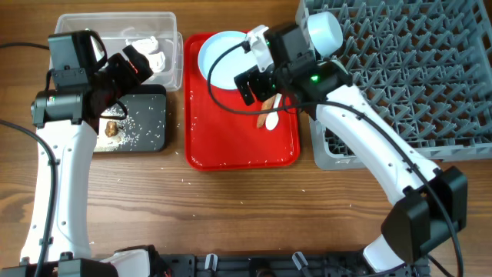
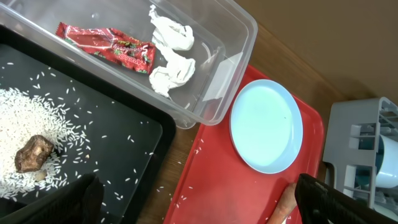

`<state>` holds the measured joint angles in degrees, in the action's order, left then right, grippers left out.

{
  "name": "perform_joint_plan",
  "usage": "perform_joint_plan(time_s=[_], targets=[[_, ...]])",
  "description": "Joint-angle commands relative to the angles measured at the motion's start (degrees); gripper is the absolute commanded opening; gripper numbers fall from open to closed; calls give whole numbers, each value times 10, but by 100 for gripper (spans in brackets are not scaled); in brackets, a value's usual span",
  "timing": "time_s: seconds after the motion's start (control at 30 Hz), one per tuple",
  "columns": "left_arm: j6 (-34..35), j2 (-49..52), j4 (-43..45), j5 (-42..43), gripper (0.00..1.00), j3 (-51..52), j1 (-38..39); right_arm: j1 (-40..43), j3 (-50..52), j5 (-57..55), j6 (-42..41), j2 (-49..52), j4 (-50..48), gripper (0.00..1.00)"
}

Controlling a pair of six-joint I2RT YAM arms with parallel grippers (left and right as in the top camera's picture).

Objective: Sort waste into correct bins and load items into the dishwasher rack
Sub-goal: 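Move right gripper to the light-blue plate on the red tray, then grasp the light-blue plate rim with right gripper and lift it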

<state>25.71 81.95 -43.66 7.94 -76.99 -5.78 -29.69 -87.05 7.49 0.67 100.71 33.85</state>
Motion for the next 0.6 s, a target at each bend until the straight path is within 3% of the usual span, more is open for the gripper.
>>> perform_joint_plan(time_s=[0.0,0.13,0.3,0.57], targets=[[-11,-3,1,-5,100,-3,-2,19,-5,63,-120,-8,-45,91],[-11,-3,1,-5,100,-3,-2,18,-5,-64,-243,0,-118,84],[-11,-3,1,-5,100,-3,-2,19,-5,-113,-358,82,-183,75],[-11,-3,1,-5,100,-3,-2,20,-5,-104,-389,204,-220,60]])
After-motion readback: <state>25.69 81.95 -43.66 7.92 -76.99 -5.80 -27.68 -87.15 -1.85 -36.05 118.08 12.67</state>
